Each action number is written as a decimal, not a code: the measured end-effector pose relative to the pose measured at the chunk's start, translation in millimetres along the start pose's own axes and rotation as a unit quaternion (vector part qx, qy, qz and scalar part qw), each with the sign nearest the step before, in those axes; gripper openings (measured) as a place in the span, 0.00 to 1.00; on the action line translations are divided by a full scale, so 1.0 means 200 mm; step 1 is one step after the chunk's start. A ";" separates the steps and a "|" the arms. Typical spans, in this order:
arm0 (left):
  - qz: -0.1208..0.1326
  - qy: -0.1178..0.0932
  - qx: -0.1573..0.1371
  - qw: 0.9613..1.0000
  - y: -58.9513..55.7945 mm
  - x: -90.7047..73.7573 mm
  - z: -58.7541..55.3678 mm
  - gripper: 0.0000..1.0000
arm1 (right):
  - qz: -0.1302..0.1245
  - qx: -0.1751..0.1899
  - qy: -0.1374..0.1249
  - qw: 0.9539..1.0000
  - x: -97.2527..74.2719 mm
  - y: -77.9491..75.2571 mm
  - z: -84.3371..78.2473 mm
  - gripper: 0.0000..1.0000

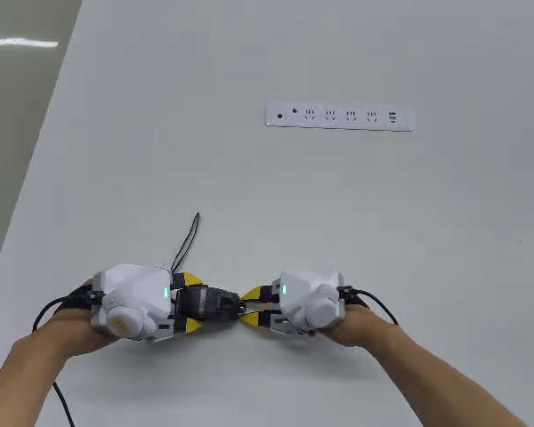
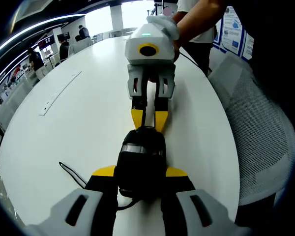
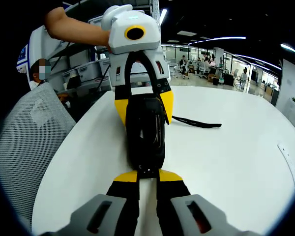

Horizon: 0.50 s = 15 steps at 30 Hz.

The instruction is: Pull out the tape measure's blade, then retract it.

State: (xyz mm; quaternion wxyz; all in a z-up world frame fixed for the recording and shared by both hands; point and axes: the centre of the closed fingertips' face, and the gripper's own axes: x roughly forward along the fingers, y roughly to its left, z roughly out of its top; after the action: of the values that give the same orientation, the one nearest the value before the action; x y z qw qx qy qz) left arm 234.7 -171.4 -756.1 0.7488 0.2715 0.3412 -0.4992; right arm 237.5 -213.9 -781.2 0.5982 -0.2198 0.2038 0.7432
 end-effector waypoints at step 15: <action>0.000 0.001 -0.003 1.000 0.00 -0.01 0.00 0.29 | 0.003 0.003 -0.003 1.000 -0.02 0.00 0.00 0.10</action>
State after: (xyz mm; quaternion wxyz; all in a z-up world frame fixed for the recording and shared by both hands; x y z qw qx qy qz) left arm 234.1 -171.0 -754.8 0.7493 0.2696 0.3439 -0.4976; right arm 237.5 -218.0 -778.5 0.5972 -0.2155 0.2050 0.7449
